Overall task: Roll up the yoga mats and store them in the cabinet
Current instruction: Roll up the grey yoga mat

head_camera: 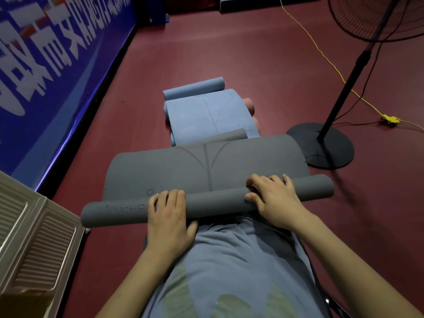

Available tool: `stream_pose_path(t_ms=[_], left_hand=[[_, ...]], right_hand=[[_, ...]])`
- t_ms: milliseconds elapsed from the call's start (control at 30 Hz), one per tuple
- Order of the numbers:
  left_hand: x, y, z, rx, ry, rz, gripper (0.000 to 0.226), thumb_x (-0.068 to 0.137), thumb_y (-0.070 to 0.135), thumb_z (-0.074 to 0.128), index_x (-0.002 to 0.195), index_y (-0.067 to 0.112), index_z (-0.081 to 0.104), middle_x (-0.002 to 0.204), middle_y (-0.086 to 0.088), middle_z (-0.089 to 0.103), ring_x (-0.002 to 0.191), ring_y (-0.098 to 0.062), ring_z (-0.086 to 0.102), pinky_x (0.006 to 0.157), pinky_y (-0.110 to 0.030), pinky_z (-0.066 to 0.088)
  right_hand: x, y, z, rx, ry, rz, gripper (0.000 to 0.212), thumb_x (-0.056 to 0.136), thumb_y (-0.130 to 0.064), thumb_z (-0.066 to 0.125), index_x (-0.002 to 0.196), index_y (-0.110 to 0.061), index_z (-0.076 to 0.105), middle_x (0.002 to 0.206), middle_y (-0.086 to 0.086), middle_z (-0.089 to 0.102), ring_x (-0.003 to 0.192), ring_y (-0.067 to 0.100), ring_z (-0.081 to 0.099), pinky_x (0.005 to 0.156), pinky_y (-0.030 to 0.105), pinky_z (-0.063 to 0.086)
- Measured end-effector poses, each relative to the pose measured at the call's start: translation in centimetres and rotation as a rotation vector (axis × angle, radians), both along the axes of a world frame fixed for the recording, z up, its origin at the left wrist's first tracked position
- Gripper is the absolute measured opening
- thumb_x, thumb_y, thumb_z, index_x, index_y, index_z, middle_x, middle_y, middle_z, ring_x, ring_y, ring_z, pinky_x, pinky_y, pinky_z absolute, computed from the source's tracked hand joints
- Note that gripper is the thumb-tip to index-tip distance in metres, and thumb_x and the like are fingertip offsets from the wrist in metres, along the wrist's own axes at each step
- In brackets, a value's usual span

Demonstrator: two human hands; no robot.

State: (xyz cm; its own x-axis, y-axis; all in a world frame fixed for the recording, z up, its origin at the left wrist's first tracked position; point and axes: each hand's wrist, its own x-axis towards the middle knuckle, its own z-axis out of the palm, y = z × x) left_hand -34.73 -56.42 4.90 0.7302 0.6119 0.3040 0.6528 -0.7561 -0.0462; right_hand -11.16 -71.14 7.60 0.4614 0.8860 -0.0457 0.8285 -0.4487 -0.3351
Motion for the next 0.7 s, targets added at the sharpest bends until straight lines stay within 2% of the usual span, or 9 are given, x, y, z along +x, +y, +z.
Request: stream_pose_path(t_ms=[133,267,367,467,567,633,700], left_hand=[[1.1,2.1,0.4,-0.019,0.093,0.019,0.057,0.055,0.054,0.075,0.093,0.018,0.055,0.091,-0.002,0.060,0.086,-0.030,0.055,0.081,-0.042,0.037],[2.9,4.6,2.2,-0.116,0.297,0.029,0.075,0.052,0.082,0.071,0.096,0.026,0.049,0.101,0.005,0.066,0.098,-0.025,0.061,0.079,-0.040,0.031],[3.9,6.1,3.6,-0.200,0.371,-0.010,0.082,0.046,0.091,0.070,0.094,0.028,0.049,0.098,0.006,0.070,0.097,-0.024,0.065,0.076,-0.040,0.033],[3.8,5.6,4.8,-0.189,0.371,-0.038,0.070,0.057,0.083,0.072,0.092,0.027,0.048,0.096,0.004,0.071,0.094,-0.025,0.067,0.074,-0.038,0.030],[2.2,3.3,5.5,-0.074,0.291,-0.069,0.040,0.070,0.055,0.069,0.089,0.026,0.048,0.091,0.003,0.069,0.088,-0.024,0.063,0.074,-0.038,0.026],[0.4,1.7,5.4,-0.069,0.261,-0.095,0.032,0.066,0.045,0.068,0.083,0.026,0.048,0.081,0.003,0.066,0.079,-0.025,0.062,0.073,-0.037,0.032],[-1.5,0.2,4.3,-0.071,0.276,-0.153,0.037,0.054,0.046,0.074,0.073,0.026,0.049,0.066,0.004,0.060,0.064,-0.024,0.059,0.066,-0.035,0.034]], right_hand=[[0.3,1.2,0.0,-0.047,0.013,-0.004,0.015,0.105,-0.048,0.036,0.102,-0.035,0.043,0.115,-0.006,0.064,0.116,0.026,0.049,0.118,0.059,0.017],[1.0,2.3,0.2,-0.043,0.016,-0.010,0.028,0.107,-0.048,0.025,0.103,-0.035,0.050,0.121,-0.006,0.063,0.122,0.024,0.043,0.116,0.053,0.019],[1.5,2.9,0.1,-0.044,0.002,-0.012,0.037,0.104,-0.052,0.015,0.099,-0.035,0.048,0.114,-0.006,0.065,0.112,0.024,0.048,0.106,0.047,0.026],[1.2,2.6,0.2,-0.020,-0.017,-0.022,0.043,0.100,-0.054,0.007,0.095,-0.033,0.045,0.098,-0.008,0.063,0.101,0.024,0.055,0.101,0.044,0.030],[-0.2,0.3,0.8,0.021,-0.013,-0.007,0.040,0.100,-0.055,0.010,0.096,-0.036,0.044,0.094,-0.011,0.059,0.098,0.020,0.053,0.101,0.042,0.030],[-1.6,-1.8,1.1,-0.009,-0.019,0.020,0.045,0.097,-0.061,0.010,0.102,-0.037,0.048,0.097,-0.012,0.059,0.099,0.016,0.051,0.102,0.041,0.029],[-3.2,-4.1,0.6,-0.030,-0.031,0.057,0.046,0.099,-0.062,0.015,0.109,-0.036,0.052,0.100,-0.014,0.059,0.101,0.014,0.051,0.103,0.041,0.029]])
